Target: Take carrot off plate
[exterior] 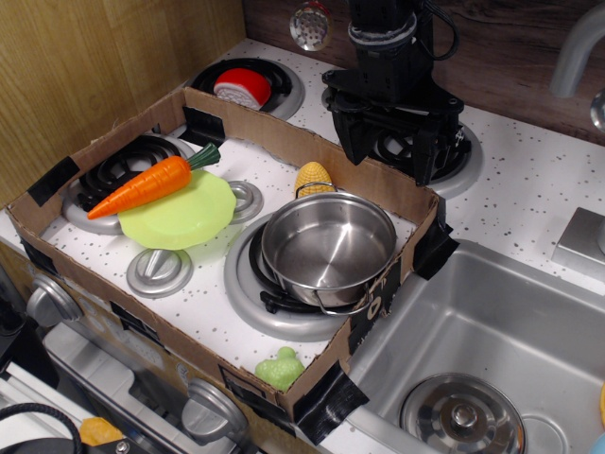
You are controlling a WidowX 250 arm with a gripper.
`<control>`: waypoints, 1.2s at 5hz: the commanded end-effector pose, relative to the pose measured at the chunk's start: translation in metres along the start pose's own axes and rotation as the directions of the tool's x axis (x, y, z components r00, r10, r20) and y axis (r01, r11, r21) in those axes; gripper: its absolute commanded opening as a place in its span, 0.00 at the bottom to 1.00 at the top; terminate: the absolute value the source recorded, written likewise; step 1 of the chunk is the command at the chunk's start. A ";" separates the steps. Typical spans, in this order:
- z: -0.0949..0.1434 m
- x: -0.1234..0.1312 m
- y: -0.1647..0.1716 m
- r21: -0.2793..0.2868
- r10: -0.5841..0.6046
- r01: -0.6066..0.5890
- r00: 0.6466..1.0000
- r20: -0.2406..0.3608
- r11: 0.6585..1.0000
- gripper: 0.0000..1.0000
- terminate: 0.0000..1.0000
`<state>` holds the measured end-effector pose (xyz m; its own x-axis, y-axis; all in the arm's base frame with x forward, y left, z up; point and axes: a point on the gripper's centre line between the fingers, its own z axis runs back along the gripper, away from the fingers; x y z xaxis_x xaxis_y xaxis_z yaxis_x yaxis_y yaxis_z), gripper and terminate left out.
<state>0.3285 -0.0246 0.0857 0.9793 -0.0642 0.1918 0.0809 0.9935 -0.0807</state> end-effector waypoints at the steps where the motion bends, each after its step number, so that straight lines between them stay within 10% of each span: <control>1: 0.000 0.000 0.000 0.000 0.000 0.000 1.000 0.000 1.000 1.00 0.00; 3: 0.033 -0.004 0.008 0.155 -0.014 0.012 1.000 0.007 0.988 1.00 0.00; 6: 0.031 -0.038 0.081 0.139 0.081 -0.082 0.997 0.015 0.987 1.00 0.00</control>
<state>0.2871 0.0618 0.0831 0.9891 0.0149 0.1463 -0.0198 0.9993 0.0323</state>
